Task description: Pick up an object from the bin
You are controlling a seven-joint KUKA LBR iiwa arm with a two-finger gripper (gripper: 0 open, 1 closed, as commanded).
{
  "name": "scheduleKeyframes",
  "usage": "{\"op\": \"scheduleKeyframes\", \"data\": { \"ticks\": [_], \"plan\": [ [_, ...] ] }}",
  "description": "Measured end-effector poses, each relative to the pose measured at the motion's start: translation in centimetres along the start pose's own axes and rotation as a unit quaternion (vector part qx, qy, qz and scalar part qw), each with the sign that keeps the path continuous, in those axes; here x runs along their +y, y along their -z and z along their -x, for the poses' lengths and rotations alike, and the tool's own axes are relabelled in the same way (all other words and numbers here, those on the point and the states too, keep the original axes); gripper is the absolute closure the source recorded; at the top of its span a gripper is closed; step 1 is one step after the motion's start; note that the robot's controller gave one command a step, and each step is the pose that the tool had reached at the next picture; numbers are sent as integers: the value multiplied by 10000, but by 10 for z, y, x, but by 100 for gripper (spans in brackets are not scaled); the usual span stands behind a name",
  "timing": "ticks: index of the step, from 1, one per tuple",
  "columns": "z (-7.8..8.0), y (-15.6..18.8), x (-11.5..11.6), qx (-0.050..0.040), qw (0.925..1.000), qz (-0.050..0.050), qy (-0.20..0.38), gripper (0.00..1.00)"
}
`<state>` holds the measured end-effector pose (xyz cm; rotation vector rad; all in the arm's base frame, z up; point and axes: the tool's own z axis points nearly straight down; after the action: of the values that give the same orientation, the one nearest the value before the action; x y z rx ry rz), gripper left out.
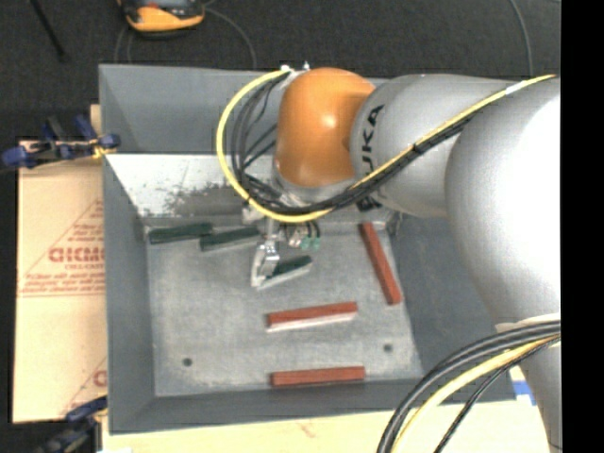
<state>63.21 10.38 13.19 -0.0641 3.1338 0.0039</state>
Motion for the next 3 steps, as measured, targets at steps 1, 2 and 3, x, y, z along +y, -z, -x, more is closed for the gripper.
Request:
{"op": "scheduleKeyframes", "data": {
  "ticks": [1,2,3],
  "plan": [
    [-32,-33,-6,19,9993,-2,-375,0],
    [-38,-53,-29,32,10000,-13,-32,0],
    [-60,-51,-47,87,9912,49,1322,100]
  ]
}}
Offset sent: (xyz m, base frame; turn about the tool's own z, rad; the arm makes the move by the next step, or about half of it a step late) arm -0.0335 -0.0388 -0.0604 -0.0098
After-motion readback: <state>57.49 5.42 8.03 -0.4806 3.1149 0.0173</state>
